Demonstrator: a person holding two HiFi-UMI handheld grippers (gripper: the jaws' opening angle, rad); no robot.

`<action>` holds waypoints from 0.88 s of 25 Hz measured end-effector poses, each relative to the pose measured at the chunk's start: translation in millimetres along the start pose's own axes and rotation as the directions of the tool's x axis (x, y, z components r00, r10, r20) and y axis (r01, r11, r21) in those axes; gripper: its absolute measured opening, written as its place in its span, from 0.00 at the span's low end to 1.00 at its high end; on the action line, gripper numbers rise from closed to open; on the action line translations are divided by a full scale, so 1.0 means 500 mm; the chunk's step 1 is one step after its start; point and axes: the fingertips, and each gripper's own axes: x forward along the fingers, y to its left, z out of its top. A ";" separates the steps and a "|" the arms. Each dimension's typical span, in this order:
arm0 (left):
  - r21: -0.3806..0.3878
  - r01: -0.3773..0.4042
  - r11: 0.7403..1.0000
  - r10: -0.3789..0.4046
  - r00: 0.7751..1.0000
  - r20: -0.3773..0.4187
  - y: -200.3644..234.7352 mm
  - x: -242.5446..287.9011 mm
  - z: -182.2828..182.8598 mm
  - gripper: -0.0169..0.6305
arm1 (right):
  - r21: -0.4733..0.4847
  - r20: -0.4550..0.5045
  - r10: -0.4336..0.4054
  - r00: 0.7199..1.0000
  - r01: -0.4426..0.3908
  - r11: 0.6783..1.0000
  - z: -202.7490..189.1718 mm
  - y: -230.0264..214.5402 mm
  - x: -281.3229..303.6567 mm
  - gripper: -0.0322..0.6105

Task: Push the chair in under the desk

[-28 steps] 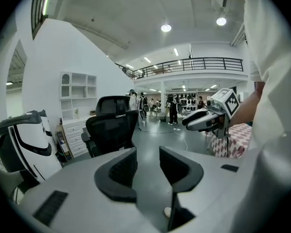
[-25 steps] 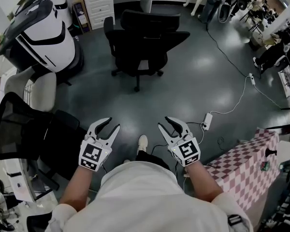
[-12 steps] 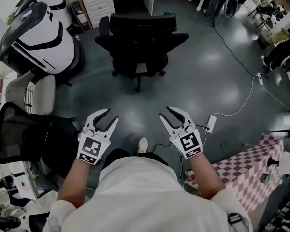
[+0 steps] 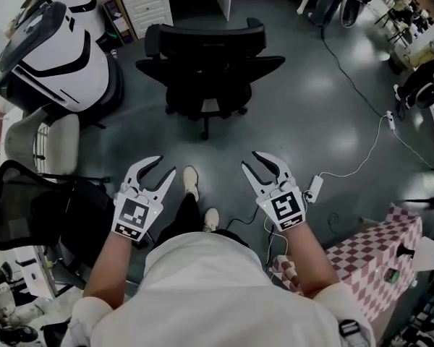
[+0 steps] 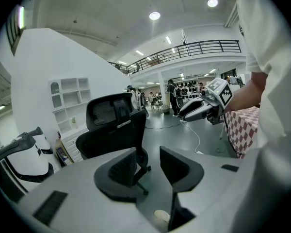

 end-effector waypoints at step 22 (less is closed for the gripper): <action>0.145 0.004 0.989 -0.011 0.999 0.047 0.326 0.234 0.091 0.25 | -0.187 -0.138 -0.044 0.989 0.018 0.982 0.047 -0.264 0.274 0.26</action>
